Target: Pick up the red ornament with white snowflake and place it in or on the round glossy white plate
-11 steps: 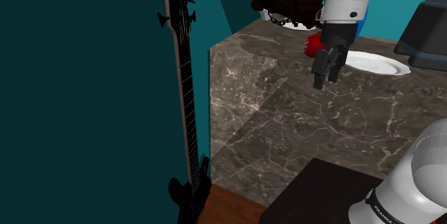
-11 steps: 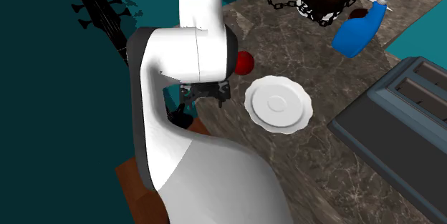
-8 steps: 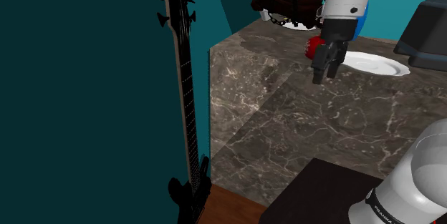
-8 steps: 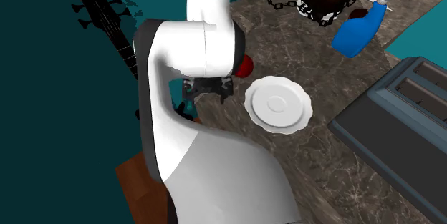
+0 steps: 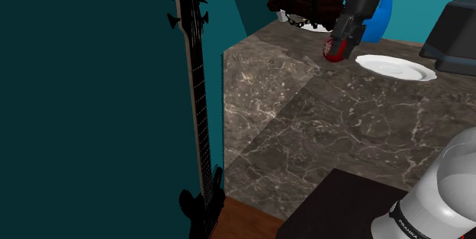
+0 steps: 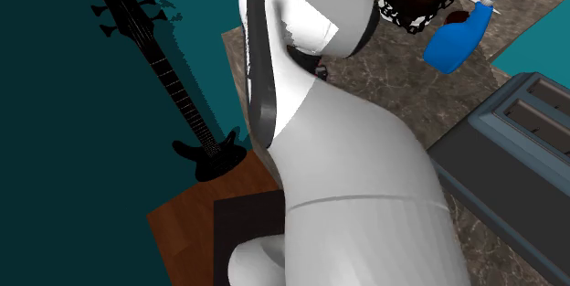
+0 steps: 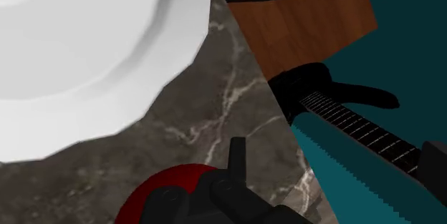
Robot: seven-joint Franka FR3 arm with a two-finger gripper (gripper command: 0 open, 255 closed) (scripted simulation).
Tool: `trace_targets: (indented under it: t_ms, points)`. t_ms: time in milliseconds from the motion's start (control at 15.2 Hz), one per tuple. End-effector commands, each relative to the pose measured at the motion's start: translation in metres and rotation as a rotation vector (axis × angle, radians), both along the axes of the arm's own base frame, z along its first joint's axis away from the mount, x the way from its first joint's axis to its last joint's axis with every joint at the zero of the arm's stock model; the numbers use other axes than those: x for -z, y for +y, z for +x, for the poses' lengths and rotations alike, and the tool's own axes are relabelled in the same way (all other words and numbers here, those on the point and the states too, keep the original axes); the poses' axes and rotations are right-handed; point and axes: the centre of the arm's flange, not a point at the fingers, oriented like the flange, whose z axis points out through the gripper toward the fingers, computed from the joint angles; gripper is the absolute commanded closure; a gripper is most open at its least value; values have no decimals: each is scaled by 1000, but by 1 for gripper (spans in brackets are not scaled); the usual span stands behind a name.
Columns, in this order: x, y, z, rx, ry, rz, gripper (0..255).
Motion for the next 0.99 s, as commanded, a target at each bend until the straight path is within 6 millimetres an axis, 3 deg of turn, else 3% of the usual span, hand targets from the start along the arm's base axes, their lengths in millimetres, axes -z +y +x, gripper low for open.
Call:
trace_targets:
  t_ms: [0, 462, 924]
  points:
    - [-3, -26, 13, 8, -24, 42, 0]
    - [-26, -114, 46, 33, -122, 185, 0]
    - [7, -98, 51, 33, -122, 185, 0]
